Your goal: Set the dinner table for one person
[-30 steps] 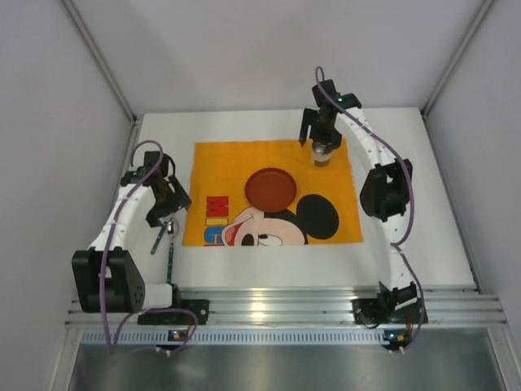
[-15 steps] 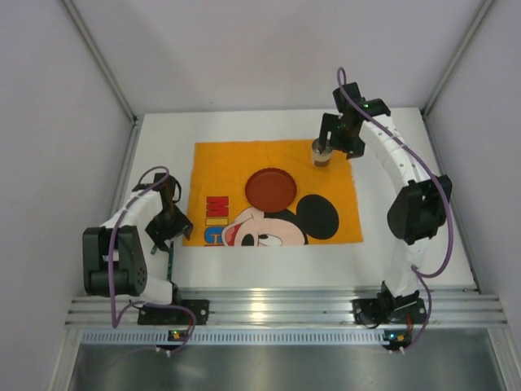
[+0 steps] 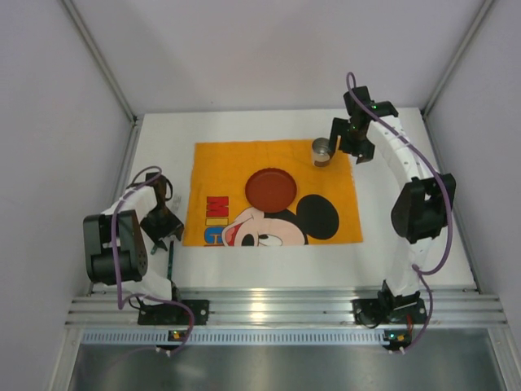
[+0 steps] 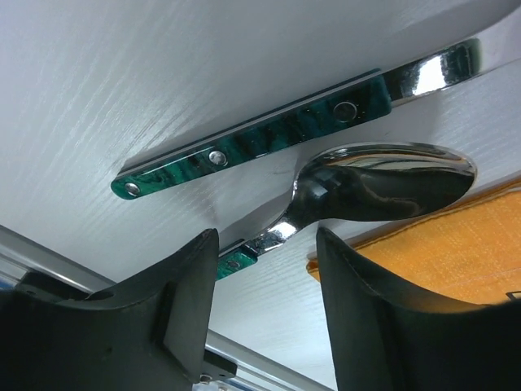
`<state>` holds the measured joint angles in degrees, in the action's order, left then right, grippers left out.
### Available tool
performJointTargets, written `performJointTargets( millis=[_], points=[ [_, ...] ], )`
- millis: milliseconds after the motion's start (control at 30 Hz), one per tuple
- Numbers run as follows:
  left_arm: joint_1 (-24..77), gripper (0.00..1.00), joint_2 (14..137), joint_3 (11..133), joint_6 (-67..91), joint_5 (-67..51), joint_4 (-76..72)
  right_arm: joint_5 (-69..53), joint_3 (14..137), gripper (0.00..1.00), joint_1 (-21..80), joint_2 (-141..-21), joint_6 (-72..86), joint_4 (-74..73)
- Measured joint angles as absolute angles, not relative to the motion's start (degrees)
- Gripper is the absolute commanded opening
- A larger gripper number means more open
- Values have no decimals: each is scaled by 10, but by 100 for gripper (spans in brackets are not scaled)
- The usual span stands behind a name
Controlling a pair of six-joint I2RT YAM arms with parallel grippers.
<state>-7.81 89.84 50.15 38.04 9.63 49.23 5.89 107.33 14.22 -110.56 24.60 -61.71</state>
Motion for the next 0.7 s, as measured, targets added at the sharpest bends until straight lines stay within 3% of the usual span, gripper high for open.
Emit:
performJointTargets(
  millis=[167, 400, 700],
  points=[
    [-78, 45, 913, 510, 369, 82, 488, 52, 1074, 82, 132, -1106, 244, -617],
    [-78, 44, 977, 574, 351, 81, 531, 46, 1076, 82, 128, -1108, 240, -618],
    [-78, 35, 1055, 675, 313, 123, 537, 45, 1078, 82, 125, -1109, 239, -617]
  ],
)
